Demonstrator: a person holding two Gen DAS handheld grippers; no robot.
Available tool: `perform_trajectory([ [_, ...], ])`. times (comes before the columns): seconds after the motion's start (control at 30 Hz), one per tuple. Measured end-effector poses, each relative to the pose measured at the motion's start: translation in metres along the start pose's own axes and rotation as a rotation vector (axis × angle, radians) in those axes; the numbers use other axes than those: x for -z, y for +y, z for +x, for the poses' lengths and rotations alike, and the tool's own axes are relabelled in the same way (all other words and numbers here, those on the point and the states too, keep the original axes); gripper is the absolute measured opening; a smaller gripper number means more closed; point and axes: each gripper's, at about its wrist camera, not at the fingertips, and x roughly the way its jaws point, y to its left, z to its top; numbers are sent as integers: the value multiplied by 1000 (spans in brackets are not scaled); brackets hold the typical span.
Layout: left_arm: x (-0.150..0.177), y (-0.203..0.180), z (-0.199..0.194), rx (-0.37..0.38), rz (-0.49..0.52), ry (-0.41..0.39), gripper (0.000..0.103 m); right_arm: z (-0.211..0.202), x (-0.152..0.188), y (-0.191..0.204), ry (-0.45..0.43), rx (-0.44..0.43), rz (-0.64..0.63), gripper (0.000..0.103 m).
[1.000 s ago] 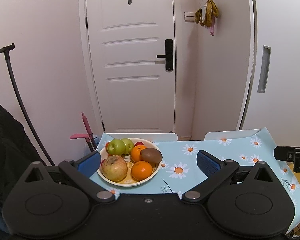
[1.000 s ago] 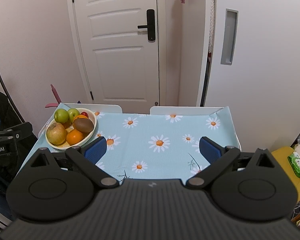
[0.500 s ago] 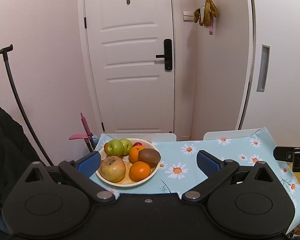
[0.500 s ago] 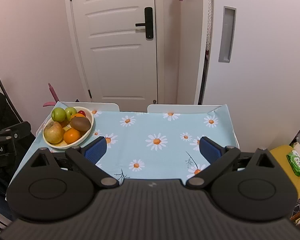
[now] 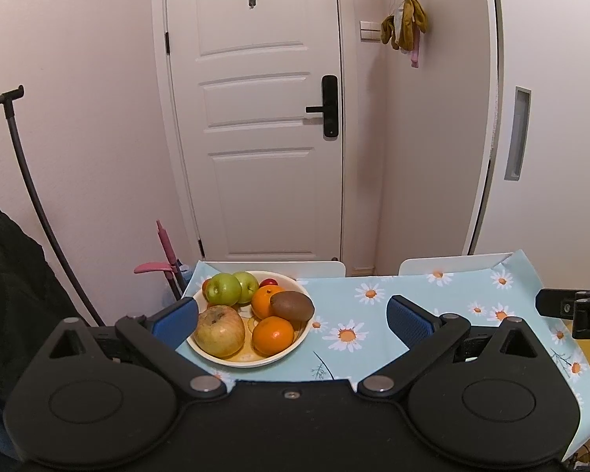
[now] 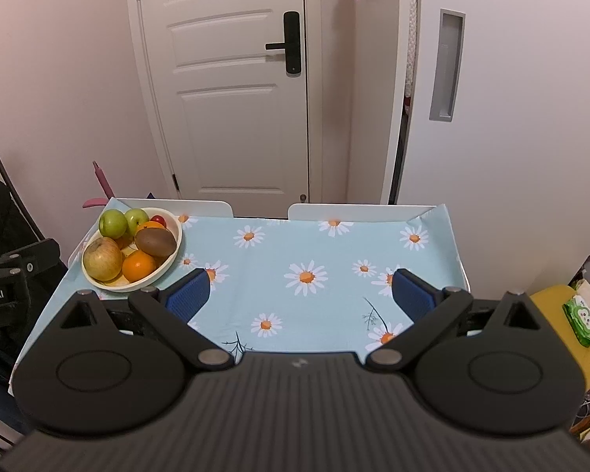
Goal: Organize fruits
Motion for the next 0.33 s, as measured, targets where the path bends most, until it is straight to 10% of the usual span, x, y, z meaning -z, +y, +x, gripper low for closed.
perform_trajectory([
  [0.33, 0, 4, 3, 6, -22, 4, 103, 1, -1, -1, 0, 0, 1, 103],
])
